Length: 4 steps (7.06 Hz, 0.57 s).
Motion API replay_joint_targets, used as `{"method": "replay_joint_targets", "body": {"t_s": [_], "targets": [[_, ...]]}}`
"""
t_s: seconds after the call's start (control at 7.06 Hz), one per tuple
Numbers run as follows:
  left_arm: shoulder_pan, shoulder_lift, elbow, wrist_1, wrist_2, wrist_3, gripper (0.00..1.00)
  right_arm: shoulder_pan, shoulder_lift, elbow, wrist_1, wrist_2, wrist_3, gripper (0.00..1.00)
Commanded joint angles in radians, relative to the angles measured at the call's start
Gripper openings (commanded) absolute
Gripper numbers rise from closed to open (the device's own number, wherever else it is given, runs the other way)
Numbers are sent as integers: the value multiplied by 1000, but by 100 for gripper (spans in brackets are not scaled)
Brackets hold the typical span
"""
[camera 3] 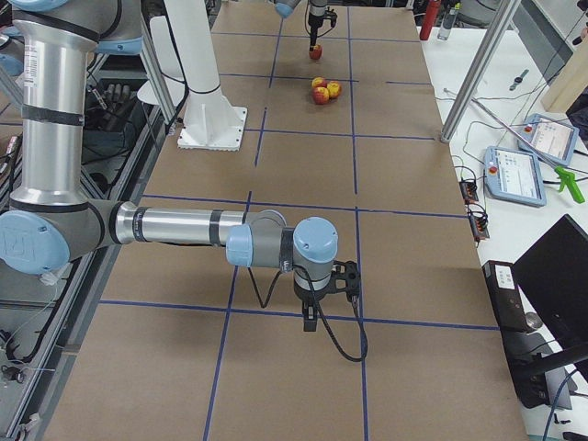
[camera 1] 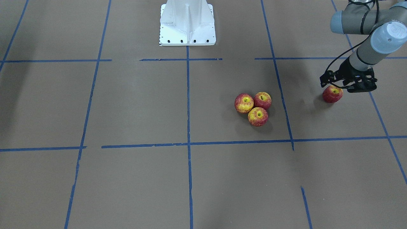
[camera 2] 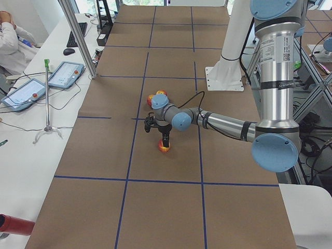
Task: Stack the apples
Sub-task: 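Close the left gripper around the lone red apple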
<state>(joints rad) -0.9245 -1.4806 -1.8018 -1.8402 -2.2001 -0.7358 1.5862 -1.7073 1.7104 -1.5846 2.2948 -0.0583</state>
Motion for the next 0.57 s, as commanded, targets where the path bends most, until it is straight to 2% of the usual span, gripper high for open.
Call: {"method": "replay_joint_targets", "body": {"t_s": [0.0,0.42], "targets": [[4,-1,30,-19,-1,19,99,0,0,0,0,0,0,100],[9,-17,61,-20,-1,19,99,0,0,0,0,0,0,100]]}}
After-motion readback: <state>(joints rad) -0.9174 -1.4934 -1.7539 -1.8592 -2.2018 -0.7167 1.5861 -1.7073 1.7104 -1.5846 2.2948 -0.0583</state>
